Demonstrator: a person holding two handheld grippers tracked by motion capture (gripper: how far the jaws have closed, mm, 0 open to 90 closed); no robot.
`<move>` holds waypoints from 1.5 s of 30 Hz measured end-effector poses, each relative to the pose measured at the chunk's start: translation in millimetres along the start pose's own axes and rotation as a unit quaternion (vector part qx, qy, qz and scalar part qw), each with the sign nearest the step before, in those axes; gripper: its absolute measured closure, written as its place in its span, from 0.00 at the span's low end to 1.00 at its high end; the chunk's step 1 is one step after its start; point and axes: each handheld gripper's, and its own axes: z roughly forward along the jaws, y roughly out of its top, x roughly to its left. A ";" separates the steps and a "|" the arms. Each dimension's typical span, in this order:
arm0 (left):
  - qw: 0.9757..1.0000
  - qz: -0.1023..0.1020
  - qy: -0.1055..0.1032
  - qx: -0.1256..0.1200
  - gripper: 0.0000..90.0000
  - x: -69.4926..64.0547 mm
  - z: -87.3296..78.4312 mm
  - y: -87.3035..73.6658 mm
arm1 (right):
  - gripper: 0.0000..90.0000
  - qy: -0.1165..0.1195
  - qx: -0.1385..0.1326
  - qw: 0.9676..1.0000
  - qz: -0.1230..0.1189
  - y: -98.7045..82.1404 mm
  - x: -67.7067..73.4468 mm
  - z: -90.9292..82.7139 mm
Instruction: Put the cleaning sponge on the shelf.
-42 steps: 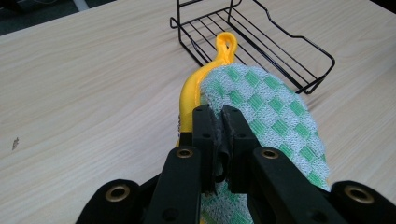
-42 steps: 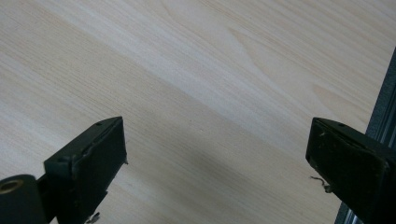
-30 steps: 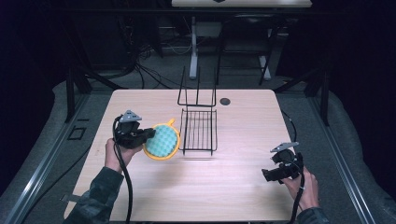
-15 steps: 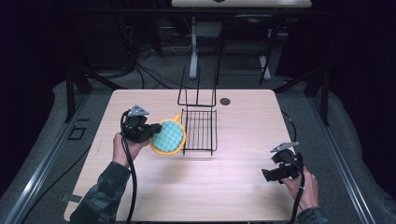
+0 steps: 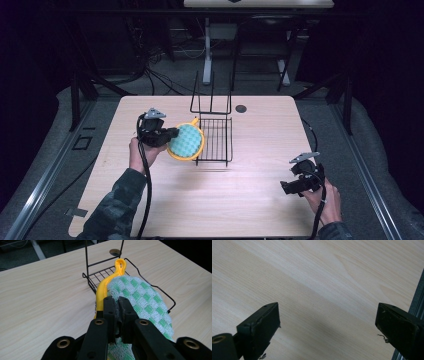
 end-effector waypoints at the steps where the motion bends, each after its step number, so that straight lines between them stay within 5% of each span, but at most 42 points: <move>1: 1.000 -0.002 0.001 -0.002 0.96 -0.8 1.9 0.6 | 0.06 0.000 -0.003 1.000 0.000 -0.1 0.1 0.5; 22: 0.999 -0.032 0.011 -0.021 0.96 -7.6 37.8 4.8 | 0.06 -0.007 0.004 1.000 -0.014 -0.1 2.9 0.4; 36: 0.997 -0.073 0.004 -0.004 0.96 -7.0 71.7 1.1 | 0.06 -0.008 0.002 1.000 -0.011 -1.0 2.2 -1.9; 45: 0.997 -0.069 0.019 -0.002 0.96 -17.6 87.6 -0.8 | 0.06 -0.006 0.003 1.000 -0.011 -1.1 2.8 -1.6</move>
